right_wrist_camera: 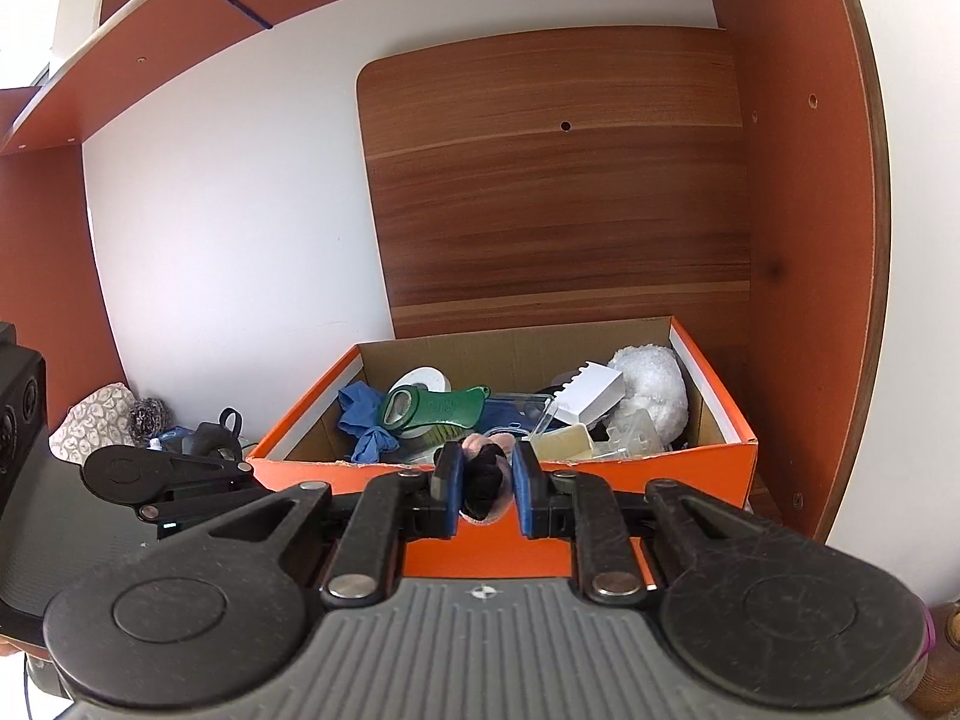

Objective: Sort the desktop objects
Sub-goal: 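Lift and carry the brush and hair tie with both tools to the orange box, then lower the brush and hair tie into the orange box and open both tools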

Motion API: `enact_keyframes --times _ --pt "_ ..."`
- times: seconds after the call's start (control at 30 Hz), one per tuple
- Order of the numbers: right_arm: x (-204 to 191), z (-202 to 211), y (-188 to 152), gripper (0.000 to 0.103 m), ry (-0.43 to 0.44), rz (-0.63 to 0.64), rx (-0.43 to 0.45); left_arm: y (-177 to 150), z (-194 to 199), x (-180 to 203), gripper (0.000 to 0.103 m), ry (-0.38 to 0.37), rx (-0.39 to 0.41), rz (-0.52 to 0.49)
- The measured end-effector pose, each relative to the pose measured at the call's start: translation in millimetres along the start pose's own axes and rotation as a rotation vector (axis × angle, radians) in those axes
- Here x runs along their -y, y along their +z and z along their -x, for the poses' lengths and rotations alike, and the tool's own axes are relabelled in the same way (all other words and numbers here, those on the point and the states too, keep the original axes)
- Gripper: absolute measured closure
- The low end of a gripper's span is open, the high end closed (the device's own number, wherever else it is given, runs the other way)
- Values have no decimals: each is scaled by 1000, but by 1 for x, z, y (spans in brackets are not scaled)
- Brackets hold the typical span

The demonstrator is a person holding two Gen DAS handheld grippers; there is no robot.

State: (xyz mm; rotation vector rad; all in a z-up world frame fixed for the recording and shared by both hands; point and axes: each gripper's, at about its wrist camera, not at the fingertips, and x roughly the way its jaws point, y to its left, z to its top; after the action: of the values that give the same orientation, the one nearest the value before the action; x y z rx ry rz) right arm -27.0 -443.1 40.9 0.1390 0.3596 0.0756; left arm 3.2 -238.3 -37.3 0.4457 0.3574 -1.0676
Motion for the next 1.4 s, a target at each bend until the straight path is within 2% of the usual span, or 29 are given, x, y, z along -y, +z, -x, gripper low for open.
enact_keyframes --times 0.1,0.13,0.2,0.23,0.27,0.33,0.37,0.5,0.77,1.0,1.2,1.4 --pt "1 4 -9 86 6 -15 -7 -11 -10 1 52 -6 -39 33" --pt "1 5 -12 86 7 -20 -7 -9 -18 -2 48 -2 -37 45" --pt "4 6 -17 86 12 -32 -13 -15 -20 1 31 12 -40 41" --pt "5 6 -19 86 16 -39 -19 -13 -28 -1 31 13 -56 27" --pt "7 6 -21 86 16 -45 -21 -16 -31 -1 31 11 -70 25" --pt "10 5 -25 86 17 -59 -23 -19 -35 -3 40 6 -84 25" --pt "11 5 -26 86 18 -63 -23 -20 -40 -4 60 1 -99 24" --pt "15 6 -30 86 21 -79 -22 -21 -39 -8 66 -10 -91 23" --pt "14 15 -21 86 15 -67 5 -12 -17 -12 66 -40 -45 63" --pt "8 18 3 86 13 -35 36 13 0 -28 66 -36 19 100" --pt "5 6 38 86 12 8 67 50 1 -57 66 37 83 129" --pt "8 -29 76 86 -18 54 81 84 -36 -85 66 177 69 143"
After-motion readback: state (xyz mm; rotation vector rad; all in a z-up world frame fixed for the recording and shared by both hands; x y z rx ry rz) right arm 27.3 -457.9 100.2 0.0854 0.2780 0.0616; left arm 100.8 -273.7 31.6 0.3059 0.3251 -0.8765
